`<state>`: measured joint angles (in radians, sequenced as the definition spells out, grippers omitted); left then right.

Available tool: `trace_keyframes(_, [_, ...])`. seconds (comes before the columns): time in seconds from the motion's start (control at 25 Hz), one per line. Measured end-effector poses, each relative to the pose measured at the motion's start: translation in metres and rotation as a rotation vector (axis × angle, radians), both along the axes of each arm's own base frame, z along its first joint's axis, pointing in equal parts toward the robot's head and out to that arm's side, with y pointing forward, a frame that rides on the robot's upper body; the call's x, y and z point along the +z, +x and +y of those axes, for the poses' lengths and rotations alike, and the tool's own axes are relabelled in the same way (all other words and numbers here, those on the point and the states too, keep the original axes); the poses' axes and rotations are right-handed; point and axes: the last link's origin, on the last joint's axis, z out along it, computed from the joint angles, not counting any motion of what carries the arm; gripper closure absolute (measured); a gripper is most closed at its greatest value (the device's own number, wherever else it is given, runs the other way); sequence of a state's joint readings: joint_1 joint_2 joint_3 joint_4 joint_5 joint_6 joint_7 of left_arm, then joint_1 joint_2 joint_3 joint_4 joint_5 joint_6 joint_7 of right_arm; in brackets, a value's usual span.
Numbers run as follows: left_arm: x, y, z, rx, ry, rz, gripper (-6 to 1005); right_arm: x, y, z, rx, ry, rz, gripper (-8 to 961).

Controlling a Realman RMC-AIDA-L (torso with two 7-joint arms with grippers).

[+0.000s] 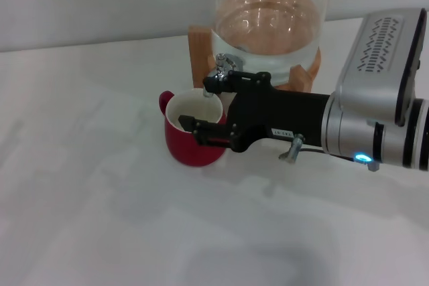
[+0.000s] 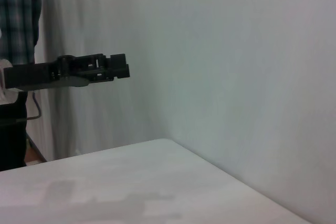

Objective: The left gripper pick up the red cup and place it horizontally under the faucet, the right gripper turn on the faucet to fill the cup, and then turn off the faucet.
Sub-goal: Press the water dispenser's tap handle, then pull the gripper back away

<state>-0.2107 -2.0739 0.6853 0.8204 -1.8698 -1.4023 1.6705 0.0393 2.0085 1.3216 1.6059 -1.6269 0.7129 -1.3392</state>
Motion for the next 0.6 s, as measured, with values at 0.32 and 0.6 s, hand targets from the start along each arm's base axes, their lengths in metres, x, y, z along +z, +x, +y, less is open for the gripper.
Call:
trace_keyframes(0.32, [-0.0009,-0.0015,-0.0013,0.006,-0.002,-0.003,241,0.0024,0.0035,0.0007,-0.016,0.009,0.005,231])
trace_keyframes(0.6, [-0.0014,-0.0002,-0.0016,-0.002,-0.004,-0.005,241,0.0029,0.0057,0.0011,-0.024,0.011,0.005,231])
